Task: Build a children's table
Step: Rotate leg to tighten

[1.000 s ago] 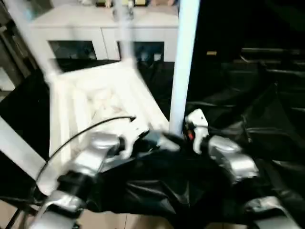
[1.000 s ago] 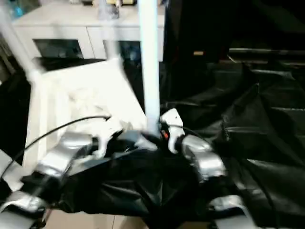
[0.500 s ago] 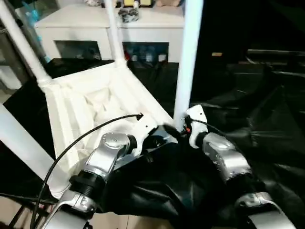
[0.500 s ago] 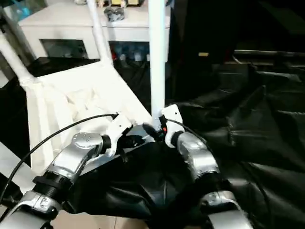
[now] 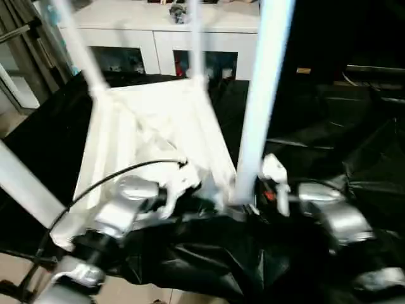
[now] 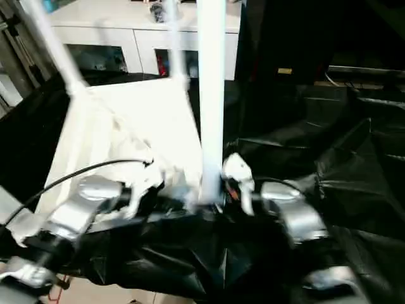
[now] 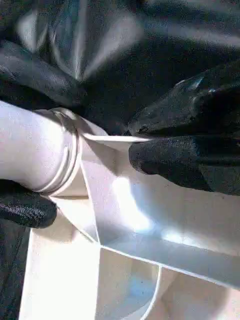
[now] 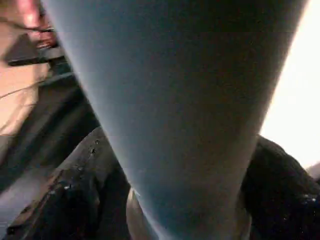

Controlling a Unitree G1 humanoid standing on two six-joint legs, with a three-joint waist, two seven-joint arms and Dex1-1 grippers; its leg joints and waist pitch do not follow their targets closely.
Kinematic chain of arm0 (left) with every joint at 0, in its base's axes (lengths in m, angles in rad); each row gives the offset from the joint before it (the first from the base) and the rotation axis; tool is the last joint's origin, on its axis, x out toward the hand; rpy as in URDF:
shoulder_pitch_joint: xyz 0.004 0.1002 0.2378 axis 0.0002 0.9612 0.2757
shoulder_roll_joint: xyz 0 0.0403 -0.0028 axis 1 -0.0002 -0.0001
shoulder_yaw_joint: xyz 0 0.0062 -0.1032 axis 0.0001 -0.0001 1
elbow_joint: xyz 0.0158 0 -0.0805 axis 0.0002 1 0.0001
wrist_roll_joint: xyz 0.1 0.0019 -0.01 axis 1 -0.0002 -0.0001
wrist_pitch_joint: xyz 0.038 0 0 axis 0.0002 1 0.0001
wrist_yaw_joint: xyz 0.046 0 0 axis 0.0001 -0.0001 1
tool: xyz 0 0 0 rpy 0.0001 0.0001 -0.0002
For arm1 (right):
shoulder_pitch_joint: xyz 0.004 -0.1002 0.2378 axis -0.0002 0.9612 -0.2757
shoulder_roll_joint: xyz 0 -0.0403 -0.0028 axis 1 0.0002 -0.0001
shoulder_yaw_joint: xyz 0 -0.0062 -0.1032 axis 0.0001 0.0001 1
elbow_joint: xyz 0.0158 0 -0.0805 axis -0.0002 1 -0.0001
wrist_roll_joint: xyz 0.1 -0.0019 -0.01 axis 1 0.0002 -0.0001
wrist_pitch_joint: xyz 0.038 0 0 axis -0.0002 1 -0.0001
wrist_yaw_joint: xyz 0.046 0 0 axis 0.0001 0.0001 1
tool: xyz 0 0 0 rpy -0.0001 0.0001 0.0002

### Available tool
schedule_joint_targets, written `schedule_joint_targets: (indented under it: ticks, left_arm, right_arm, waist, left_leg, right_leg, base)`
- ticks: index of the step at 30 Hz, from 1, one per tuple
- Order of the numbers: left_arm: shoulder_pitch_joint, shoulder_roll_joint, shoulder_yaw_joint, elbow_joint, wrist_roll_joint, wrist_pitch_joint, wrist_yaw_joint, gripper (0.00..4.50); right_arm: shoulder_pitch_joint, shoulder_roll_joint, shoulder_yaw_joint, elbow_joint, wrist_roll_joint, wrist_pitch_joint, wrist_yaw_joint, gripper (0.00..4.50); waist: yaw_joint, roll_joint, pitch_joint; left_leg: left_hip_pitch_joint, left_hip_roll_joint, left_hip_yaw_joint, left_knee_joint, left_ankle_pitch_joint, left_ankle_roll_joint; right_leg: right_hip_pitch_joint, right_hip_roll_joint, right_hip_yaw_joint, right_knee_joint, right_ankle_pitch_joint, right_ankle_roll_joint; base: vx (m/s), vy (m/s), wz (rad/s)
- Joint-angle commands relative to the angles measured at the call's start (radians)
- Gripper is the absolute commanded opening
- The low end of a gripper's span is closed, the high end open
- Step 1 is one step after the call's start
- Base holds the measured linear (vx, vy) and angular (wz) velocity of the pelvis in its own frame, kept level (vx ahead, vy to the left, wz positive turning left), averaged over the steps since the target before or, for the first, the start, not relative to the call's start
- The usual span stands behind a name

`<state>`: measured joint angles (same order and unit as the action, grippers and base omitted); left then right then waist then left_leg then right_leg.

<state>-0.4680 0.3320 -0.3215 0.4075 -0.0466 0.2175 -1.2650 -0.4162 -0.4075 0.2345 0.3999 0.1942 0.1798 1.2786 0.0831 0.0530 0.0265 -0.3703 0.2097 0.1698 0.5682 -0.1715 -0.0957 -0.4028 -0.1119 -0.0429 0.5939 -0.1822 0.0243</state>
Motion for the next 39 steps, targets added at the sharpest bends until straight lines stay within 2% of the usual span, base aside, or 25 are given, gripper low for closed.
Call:
schedule_joint_targets:
  ticks: [1, 4, 6, 11, 15, 18, 19, 20, 21, 22, 23, 25, 26, 28, 29, 31, 34, 35, 37, 38, 39]
  left_arm:
    - [0.001, 0.01, -0.016, -0.021, -0.027, 0.0, -0.049, 0.0]
    - [0.001, 0.026, -0.028, -0.023, -0.023, -0.001, -0.079, 0.0]
    - [0.0, 0.032, -0.031, -0.02, -0.026, -0.005, -0.091, 0.0]
    - [0.004, 0.034, -0.029, -0.022, -0.033, -0.006, -0.096, 0.0]
    - [0.009, 0.031, -0.022, -0.02, -0.029, -0.01, -0.083, 0.0]
    - [0.014, 0.016, -0.004, -0.02, -0.037, -0.004, -0.048, 0.0]
    - [0.015, 0.011, 0.001, -0.021, -0.039, 0.0, -0.034, 0.0]
    - [0.01, -0.012, 0.019, -0.006, -0.026, 0.001, 0.037, 0.0]
    - [0.009, -0.014, 0.02, -0.005, -0.025, 0.0, 0.043, 0.0]
    - [0.003, -0.029, 0.03, 0.009, -0.016, -0.002, 0.085, 0.0]
    - [-0.001, -0.042, 0.037, 0.019, -0.01, -0.001, 0.117, 0.0]
    - [-0.009, -0.068, 0.05, 0.033, -0.002, 0.002, 0.176, 0.0]
    - [-0.016, -0.09, 0.057, 0.039, 0.004, 0.013, 0.221, 0.0]
    - [-0.02, -0.107, 0.058, 0.042, 0.012, 0.021, 0.255, 0.0]
    - [-0.032, -0.147, 0.064, 0.057, 0.032, 0.035, 0.344, 0.0]
    - [-0.047, -0.189, 0.07, 0.079, 0.056, 0.047, 0.437, 0.0]
    - [-0.062, -0.246, 0.076, 0.103, 0.078, 0.063, 0.53, 0.0]
    - [-0.068, -0.28, 0.078, 0.11, 0.082, 0.064, 0.572, 0.0]
    - [-0.069, -0.291, 0.075, 0.113, 0.086, 0.059, 0.582, 0.0]
    - [-0.069, -0.297, 0.068, 0.112, 0.085, 0.05, 0.57, 0.0]
    - [-0.069, -0.297, 0.068, 0.112, 0.085, 0.05, 0.57, 0.0]
  right_arm:
    - [0.011, 0.003, 0.04, -0.034, 0.013, 0.009, 0.064, 3.52]
    - [0.008, 0.002, 0.048, -0.023, 0.001, -0.004, 0.067, 3.35]
    - [0.008, 0.003, 0.054, -0.029, 0.005, 0.004, 0.073, 3.25]
    - [0.024, 0.004, 0.063, -0.056, 0.017, 0.028, 0.085, 2.86]
    - [0.039, 0.01, 0.063, -0.06, 0.012, 0.02, 0.072, 2.62]
    - [0.053, 0.04, 0.047, -0.053, 0.013, 0.021, 0.009, 2.53]
    - [0.058, 0.052, 0.041, -0.05, 0.012, 0.023, -0.015, 2.46]
    - [0.063, 0.095, 0.022, -0.024, -0.004, 0.014, -0.108, 2.46]
    - [0.063, 0.098, 0.02, -0.022, -0.006, 0.014, -0.116, 2.41]
    - [0.06, 0.125, 0.007, 0.0, -0.016, 0.011, -0.175, 2.39]
    - [0.057, 0.147, -0.004, 0.017, -0.024, 0.006, -0.222, 2.35]
    - [0.044, 0.184, -0.024, 0.059, -0.042, 0.001, -0.318, 2.28]
    - [0.031, 0.214, -0.04, 0.096, -0.057, -0.007, -0.396, 2.18]
    - [0.022, 0.237, -0.052, 0.127, -0.069, -0.016, -0.457, 2.15]
    - [0.002, 0.284, -0.078, 0.18, -0.08, -0.006, -0.569, 2.09]
    - [-0.014, 0.326, -0.094, 0.218, -0.091, -0.001, -0.655, 2.06]
    - [-0.039, 0.36, -0.092, 0.261, -0.129, -0.011, -0.747, 2.01]
    - [-0.056, 0.361, -0.08, 0.283, -0.154, -0.026, -0.763, 2.01]
    - [-0.064, 0.365, -0.09, 0.295, -0.148, -0.023, -0.764, 2.01]
    - [-0.068, 0.368, -0.098, 0.299, -0.139, -0.03, -0.752, 2.01]
    - [-0.068, 0.368, -0.098, 0.299, -0.139, -0.03, -0.752, 2.01]
  waist:
    - [-0.003, -0.017, -0.051]
    - [-0.001, -0.021, -0.05]
    - [-0.001, -0.019, -0.05]
    - [0.002, -0.021, -0.053]
    - [0.003, -0.023, -0.052]
    - [0.002, -0.024, -0.049]
    - [0.0, -0.026, -0.046]
    - [-0.002, -0.026, -0.045]
    - [-0.003, -0.029, -0.043]
    - [-0.006, -0.028, -0.04]
    - [-0.012, -0.03, -0.039]
    - [-0.017, -0.028, -0.037]
    - [-0.031, -0.031, -0.034]
    - [-0.041, -0.033, -0.034]
    - [-0.048, -0.031, -0.032]
    - [-0.055, -0.031, -0.032]
    - [-0.058, -0.03, -0.032]
    - [-0.058, -0.024, -0.034]
    - [-0.058, -0.027, -0.039]
    - [-0.055, -0.024, -0.037]
    - [-0.055, -0.026, -0.038]
  left_leg:
    - [0.003, 0.007, 0.016, -0.059, -0.229, 0.097]
    - [0.005, 0.008, 0.016, -0.062, -0.242, 0.08]
    - [0.005, 0.008, 0.015, -0.062, -0.237, 0.074]
    - [0.005, 0.008, 0.015, -0.059, -0.203, 0.081]
    - [0.003, 0.007, 0.016, -0.058, -0.196, 0.086]
    - [0.004, 0.007, 0.016, -0.06, -0.215, 0.08]
    - [0.004, 0.006, 0.016, -0.064, -0.241, 0.07]
    - [0.006, 0.006, 0.015, -0.066, -0.268, 0.059]
    - [0.006, 0.007, 0.015, -0.068, -0.277, 0.053]
    - [0.009, 0.005, 0.013, -0.071, -0.308, 0.039]
    - [0.005, 0.003, 0.009, -0.074, -0.321, 0.026]
    - [0.007, 0.002, 0.008, -0.077, -0.344, 0.016]
    - [0.007, -0.001, 0.005, -0.078, -0.375, 0.003]
    - [0.004, -0.003, 0.0, -0.079, -0.387, -0.003]
    - [0.006, -0.004, 0.0, -0.078, -0.398, -0.005]
    - [0.007, -0.008, -0.002, -0.076, -0.411, -0.004]
    - [0.011, -0.009, -0.001, -0.075, -0.424, 0.002]
    - [0.008, -0.008, -0.003, -0.078, -0.426, 0.006]
    - [0.004, -0.007, -0.003, -0.081, -0.412, 0.018]
    - [0.005, -0.008, 0.001, -0.08, -0.417, 0.027]
    - [0.007, -0.008, 0.001, -0.079, -0.421, 0.029]
  right_leg:
    - [0.047, -0.009, 0.014, -0.062, -0.168, -0.251]
    - [0.045, -0.01, 0.016, -0.065, -0.2, -0.242]
    - [0.045, -0.009, 0.016, -0.063, -0.192, -0.242]
    - [0.047, -0.008, 0.016, -0.057, -0.13, -0.254]
    - [0.049, -0.009, 0.016, -0.056, -0.122, -0.255]
    - [0.047, -0.01, 0.017, -0.06, -0.165, -0.246]
    - [0.046, -0.01, 0.017, -0.065, -0.212, -0.233]
    - [0.044, -0.011, 0.018, -0.069, -0.259, -0.218]
    - [0.042, -0.012, 0.019, -0.072, -0.281, -0.21]
    - [0.038, -0.013, 0.019, -0.078, -0.34, -0.193]
    - [0.041, -0.014, 0.017, -0.082, -0.392, -0.169]
    - [0.036, -0.014, 0.016, -0.087, -0.443, -0.147]
    - [0.031, -0.016, 0.014, -0.096, -0.522, -0.121]
    - [0.032, -0.017, 0.01, -0.102, -0.572, -0.093]
    - [0.026, -0.015, 0.01, -0.106, -0.585, -0.087]
    - [0.024, -0.014, 0.006, -0.112, -0.614, -0.074]
    - [0.019, -0.012, 0.004, -0.119, -0.627, -0.067]
    - [0.024, -0.011, 0.0, -0.118, -0.596, -0.072]
    - [0.031, -0.009, 0.0, -0.115, -0.537, -0.083]
    - [0.026, -0.008, 0.003, -0.117, -0.527, -0.089]
    - [0.024, -0.007, 0.003, -0.117, -0.525, -0.092]
  base:
    - [0.0, 0.0, 0.0]
    - [0.0, 0.0, 0.0]
    - [0.0, 0.0, 0.0]
    - [0.0, 0.0, 0.0]
    - [0.0, 0.0, 0.0]
    - [0.0, 0.0, 0.0]
    - [0.0, 0.0, 0.0]
    - [0.0, 0.0, 0.0]
    - [0.0, 0.0, 0.0]
    - [0.0, 0.0, 0.0]
    - [0.0, 0.0, 0.0]
    - [-0.028, -0.002, -0.01]
    - [-0.056, -0.001, -0.05]
    - [-0.028, -0.001, -0.02]
    - [0.0, 0.0, 0.0]
    - [0.0, 0.0, 0.0]
    - [0.0, 0.0, 0.0]
    - [0.0, 0.0, 0.0]
    - [0.0, 0.0, 0.0]
    - [0.0, 0.0, 0.0]
    - [0.0, 0.0, 0.0]
